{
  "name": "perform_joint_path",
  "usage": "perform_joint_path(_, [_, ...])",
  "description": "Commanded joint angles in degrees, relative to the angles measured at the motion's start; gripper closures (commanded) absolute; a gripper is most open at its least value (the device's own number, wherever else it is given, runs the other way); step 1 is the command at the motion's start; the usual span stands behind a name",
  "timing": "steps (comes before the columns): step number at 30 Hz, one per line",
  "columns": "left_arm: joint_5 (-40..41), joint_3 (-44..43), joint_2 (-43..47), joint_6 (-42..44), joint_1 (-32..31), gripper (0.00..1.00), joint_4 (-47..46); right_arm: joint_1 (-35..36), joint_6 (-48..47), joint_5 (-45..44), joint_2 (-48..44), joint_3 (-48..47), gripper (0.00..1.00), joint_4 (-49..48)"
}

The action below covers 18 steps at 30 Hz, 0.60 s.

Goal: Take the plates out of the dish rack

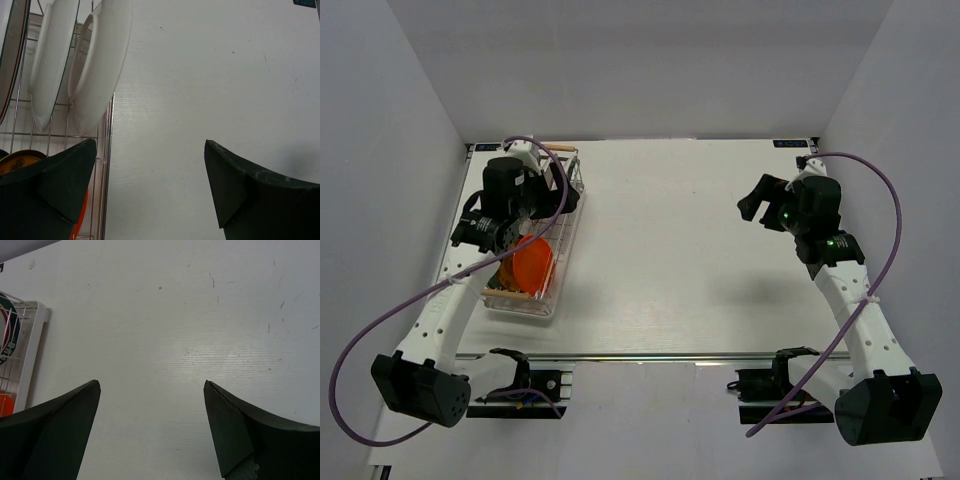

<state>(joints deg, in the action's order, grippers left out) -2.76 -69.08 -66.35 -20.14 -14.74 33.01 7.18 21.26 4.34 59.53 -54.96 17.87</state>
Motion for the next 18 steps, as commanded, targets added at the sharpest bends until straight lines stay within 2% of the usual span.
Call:
perform_joint_path(1, [0.7,-3.1,0.1,1.9,-0.1,0.02,2.1,-0.1,-2.4,1.5,-0.6,-2.5,0.11,-1.2])
perform_joint_path(8, [9.9,-6.9,-1.9,-1.3,-0.1,0.02,11.3,-0.2,-3.0,-1.4,-0.6,-2.5,0.11,-1.4])
perform_joint_path(12, [12.0,-4.8,0.0,-9.1,0.8,0.02,17.3,-0.2,-3.7,-2.2,0.1,-3.3,0.11,-0.1])
perform_joint_path(16, [19.1,-3.3,1.0,-14.7,0.8,0.02,26.8,-0.2,-4.2,-1.8,0.5,-3.6,0.11,1.0])
perform_joint_path(18, [22.5,-1.6,1.8,-17.2,0.8,0.02,28.4,-0.1,-4.5,-1.4,0.4,-3.5,0.11,1.2])
